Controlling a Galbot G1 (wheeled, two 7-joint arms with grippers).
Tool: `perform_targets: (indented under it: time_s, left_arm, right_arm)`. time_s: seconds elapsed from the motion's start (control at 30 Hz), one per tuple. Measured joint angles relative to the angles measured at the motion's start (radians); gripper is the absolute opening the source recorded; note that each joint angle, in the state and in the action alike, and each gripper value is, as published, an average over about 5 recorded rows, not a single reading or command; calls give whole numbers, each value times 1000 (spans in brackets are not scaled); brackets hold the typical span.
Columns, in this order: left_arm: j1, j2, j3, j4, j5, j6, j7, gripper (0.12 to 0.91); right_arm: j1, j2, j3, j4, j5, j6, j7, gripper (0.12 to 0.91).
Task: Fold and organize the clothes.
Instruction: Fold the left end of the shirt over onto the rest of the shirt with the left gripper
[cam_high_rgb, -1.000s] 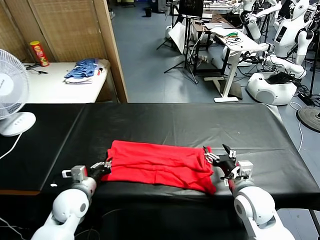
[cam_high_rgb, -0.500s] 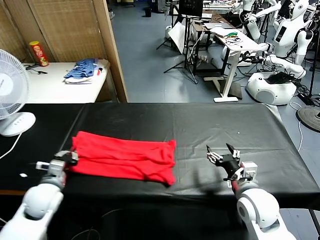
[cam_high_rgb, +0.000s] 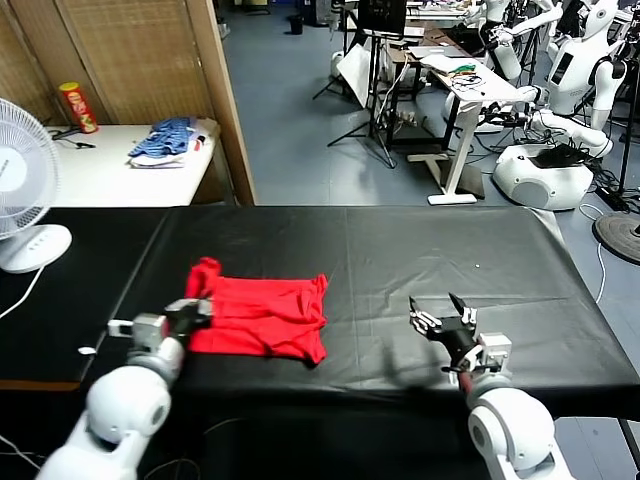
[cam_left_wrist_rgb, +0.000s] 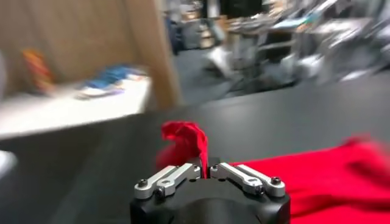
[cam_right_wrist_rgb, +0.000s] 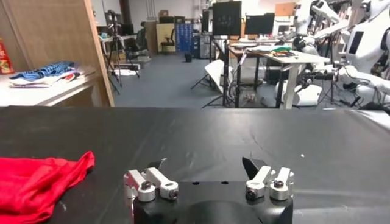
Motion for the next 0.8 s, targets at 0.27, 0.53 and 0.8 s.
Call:
perform_targets:
  time_s: [0.27, 0.53, 0.8]
  left_arm:
    - [-15, -107, 83, 1, -31, 0, -9, 158]
    - [-24, -174, 112, 37, 5, -28, -7, 158]
    - [-31, -235, 115, 87, 32, -42, -3, 185]
  right_arm:
    - [-3, 12, -10, -3, -9, 0, 0, 798]
    - [-6, 12, -18, -6, -12, 0, -2, 798]
    - [0, 4, -28, -16, -12, 1, -11, 798]
